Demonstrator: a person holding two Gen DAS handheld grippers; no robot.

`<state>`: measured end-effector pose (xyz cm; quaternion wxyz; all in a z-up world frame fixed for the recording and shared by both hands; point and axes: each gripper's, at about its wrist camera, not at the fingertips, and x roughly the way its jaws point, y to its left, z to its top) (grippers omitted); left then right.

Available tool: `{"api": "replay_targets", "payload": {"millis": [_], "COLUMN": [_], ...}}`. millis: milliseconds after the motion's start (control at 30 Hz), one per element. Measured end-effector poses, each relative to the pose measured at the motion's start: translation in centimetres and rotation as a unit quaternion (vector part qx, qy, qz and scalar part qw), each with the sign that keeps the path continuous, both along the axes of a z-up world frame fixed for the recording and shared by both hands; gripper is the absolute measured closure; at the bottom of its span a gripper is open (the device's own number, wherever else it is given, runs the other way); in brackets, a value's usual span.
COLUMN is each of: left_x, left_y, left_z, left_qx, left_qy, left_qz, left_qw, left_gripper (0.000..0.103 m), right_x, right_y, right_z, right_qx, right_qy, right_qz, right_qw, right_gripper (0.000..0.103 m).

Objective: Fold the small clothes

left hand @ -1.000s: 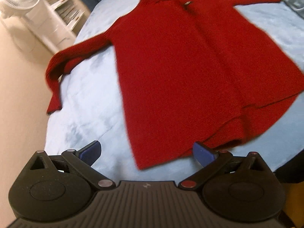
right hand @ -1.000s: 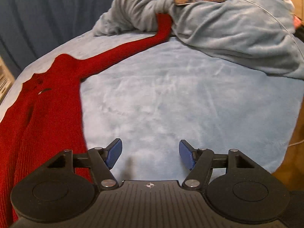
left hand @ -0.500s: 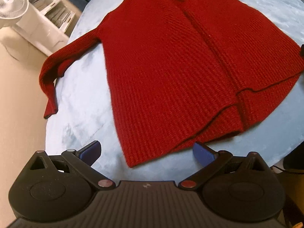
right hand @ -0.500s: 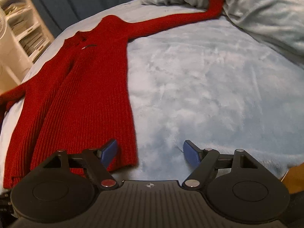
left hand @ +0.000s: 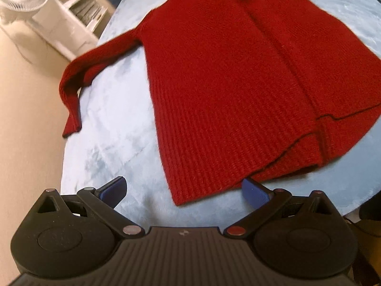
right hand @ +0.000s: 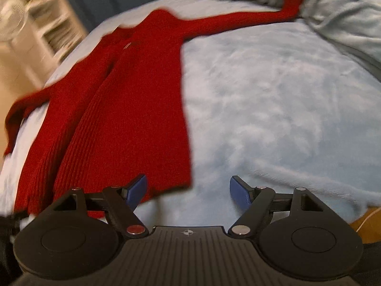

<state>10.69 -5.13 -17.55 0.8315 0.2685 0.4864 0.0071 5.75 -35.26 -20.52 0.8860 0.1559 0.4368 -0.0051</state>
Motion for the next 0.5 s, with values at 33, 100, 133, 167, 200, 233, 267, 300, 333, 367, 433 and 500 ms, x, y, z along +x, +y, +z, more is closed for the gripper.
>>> {"api": "replay_targets", "payload": {"millis": [33,100,133,167,200,233,267,300,333,367,433,500], "left_x": [0.1,0.4,0.4,0.5,0.6,0.6,0.7,0.8,0.9,1.1,1.3,1.6], "left_y": [0.2,0.5,0.7,0.8,1.1,1.3,1.6,1.9,2.3,2.7,3.3,3.5], "left_z": [-0.1,-0.1,-0.1,-0.2,-0.2,-0.3,-0.4,-0.6,-0.7,-0.8,-0.8,-0.6], "left_qx": [0.0,-0.002,-0.004,-0.004,-0.004,-0.003,-0.002,-0.001,-0.001,-0.001,-0.004,-0.011], "left_qy": [0.001,0.0,0.0,-0.001,-0.001,-0.001,-0.001,0.001,0.002,0.003,0.005,0.004], "left_qz": [0.004,0.011,0.013,0.016,0.019,0.022,0.026,0.031,0.035,0.04,0.051,0.057], "left_qw": [1.0,0.9999,0.9999,0.9999,0.9998,0.9998,0.9997,0.9995,0.9994,0.9992,0.9987,0.9983], "left_gripper": [0.0,0.0,0.0,0.0,0.0,0.0,0.0,0.0,0.0,0.0,0.0,0.0], "right_x": [0.1,0.3,0.5,0.9,1.3,1.8,2.3,2.6,2.9,3.0,3.1,3.2], "right_y": [0.7,2.1,2.7,3.1,3.4,3.8,4.1,4.2,4.2,4.0,2.9,1.0], "right_z": [0.0,0.0,-0.2,-0.4,-0.6,-0.9,-1.1,-1.3,-1.2,-0.8,0.0,0.2], "right_qx": [-0.006,-0.034,-0.046,-0.057,-0.069,-0.086,-0.106,-0.118,-0.131,-0.151,-0.187,-0.158], "right_qy": [0.001,0.0,0.001,0.007,0.012,0.016,0.018,0.017,0.007,-0.013,-0.046,-0.051], "right_qz": [0.018,0.046,0.051,0.055,0.054,0.049,0.043,0.038,0.027,0.003,-0.053,-0.096], "right_qw": [1.0,0.998,0.998,0.997,0.996,0.995,0.993,0.992,0.991,0.988,0.98,0.982], "right_gripper": [0.025,0.025,0.025,0.024,0.024,0.024,0.024,0.021,0.021,0.022,0.022,0.021]}}
